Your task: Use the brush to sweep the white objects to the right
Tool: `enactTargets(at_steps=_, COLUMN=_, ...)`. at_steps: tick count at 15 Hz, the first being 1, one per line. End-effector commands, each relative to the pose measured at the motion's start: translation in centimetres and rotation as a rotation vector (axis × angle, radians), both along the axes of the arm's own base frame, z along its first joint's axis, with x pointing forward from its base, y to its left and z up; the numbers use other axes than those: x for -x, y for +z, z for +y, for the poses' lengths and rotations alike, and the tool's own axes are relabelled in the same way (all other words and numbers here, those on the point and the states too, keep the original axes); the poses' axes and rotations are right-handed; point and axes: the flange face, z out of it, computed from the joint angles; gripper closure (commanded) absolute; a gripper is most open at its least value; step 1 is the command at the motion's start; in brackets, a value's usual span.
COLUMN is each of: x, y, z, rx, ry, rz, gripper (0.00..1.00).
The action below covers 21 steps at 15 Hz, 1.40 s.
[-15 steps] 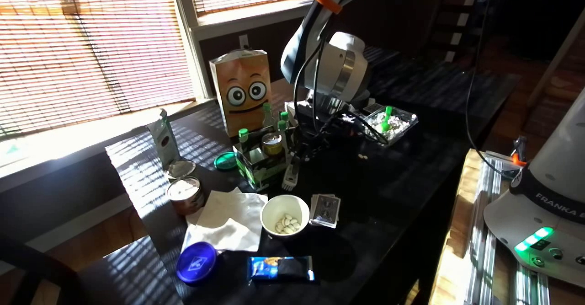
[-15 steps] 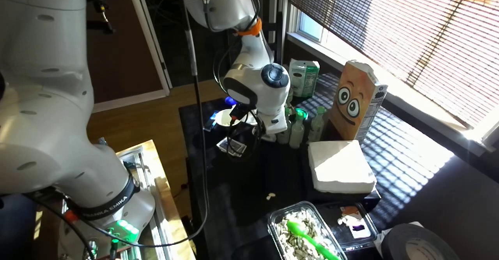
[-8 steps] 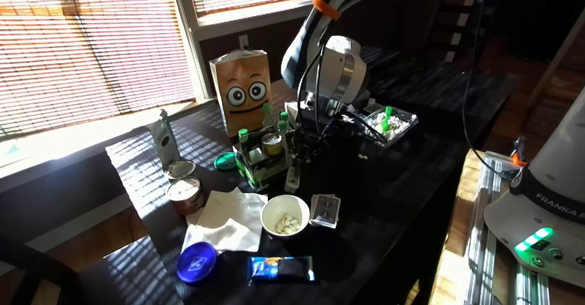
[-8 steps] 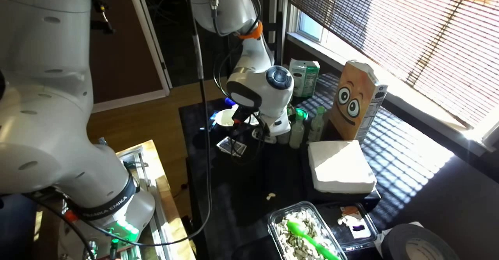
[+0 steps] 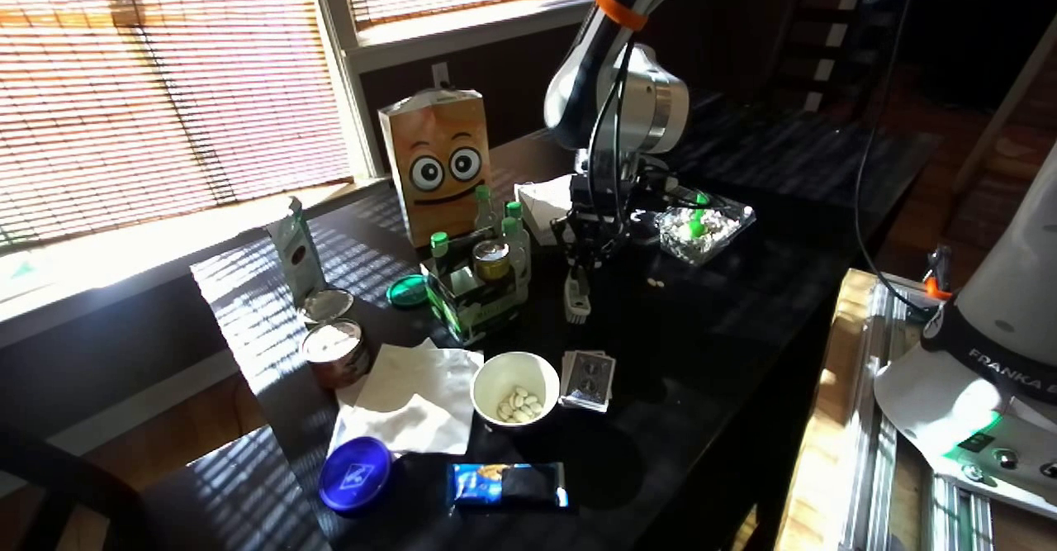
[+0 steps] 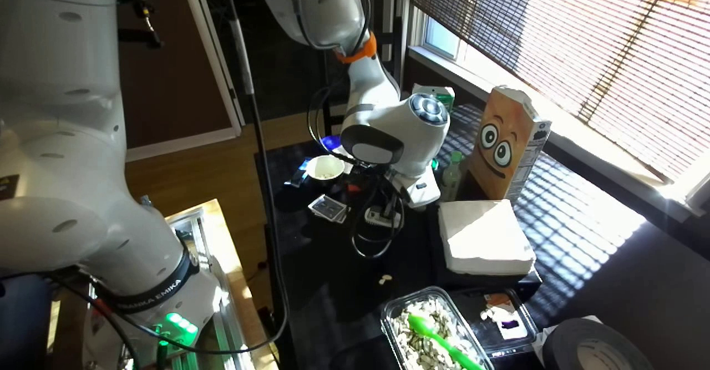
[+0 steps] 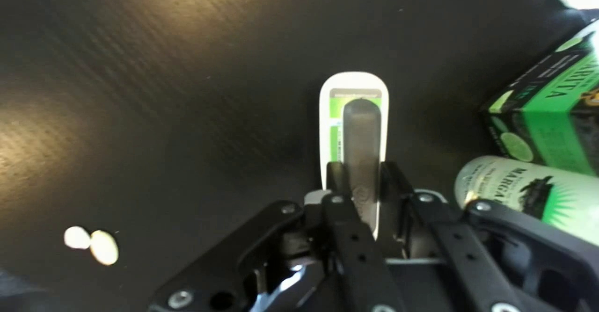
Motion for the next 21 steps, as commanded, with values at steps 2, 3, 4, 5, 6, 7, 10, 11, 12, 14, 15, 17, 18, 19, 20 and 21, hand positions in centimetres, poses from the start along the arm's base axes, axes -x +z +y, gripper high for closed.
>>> enactTargets(at_steps=2, x=1.0, y=0.9, z=-1.3, rx=0.002, ry=0.038, rz=0.019, gripper=0.94)
enactTargets(at_steps=3, x=0.9, y=1.7, z=-0.8, rx=-0.002, ry=0.045, rz=-0.017, gripper=0.94)
enactTargets(at_steps=4, x=0.9, y=2.3, z=-0.3, rx=-0.004, ry=0.054, rz=-0.037, gripper=0.94)
enactTargets(at_steps=5, x=0.9, y=3.0, z=0.3, rx=-0.007, ry=0.065, rz=-0.056, gripper=0.94)
enactTargets(at_steps=6, x=0.9, y=3.4, z=1.1, rx=-0.009, ry=0.081, rz=-0.071, gripper=0.94)
enactTargets(at_steps=7, x=0.8, y=3.7, z=1.8, rx=-0.010, ry=0.095, rz=-0.078, gripper=0.94)
enactTargets(at_steps=10, x=0.2, y=3.2, z=3.5, rx=-0.015, ry=0.121, rz=-0.075, gripper=0.94)
enactTargets(at_steps=11, x=0.1, y=2.6, z=3.8, rx=-0.011, ry=0.125, rz=-0.065, gripper=0.94)
enactTargets(at_steps=12, x=0.0, y=2.0, z=3.9, rx=-0.004, ry=0.124, rz=-0.059, gripper=0.94)
enactTargets(at_steps=14, x=-0.1, y=1.0, z=3.7, rx=0.023, ry=0.118, rz=-0.051, gripper=0.94)
enactTargets(at_steps=15, x=0.0, y=0.6, z=3.5, rx=0.045, ry=0.112, rz=-0.047, gripper=0.94)
enactTargets(at_steps=17, x=0.6, y=0.0, z=3.4, rx=0.073, ry=0.119, rz=-0.011, gripper=0.94)
enactTargets(at_steps=18, x=1.0, y=-0.2, z=3.3, rx=0.093, ry=0.117, rz=0.002, gripper=0.94)
enactTargets(at_steps=19, x=1.5, y=-0.2, z=3.1, rx=0.107, ry=0.117, rz=0.021, gripper=0.94)
enactTargets(at_steps=20, x=1.9, y=0.0, z=3.0, rx=0.112, ry=0.120, rz=0.031, gripper=0.94)
enactTargets(at_steps=21, x=2.5, y=0.2, z=2.7, rx=0.121, ry=0.125, rz=0.042, gripper=0.94)
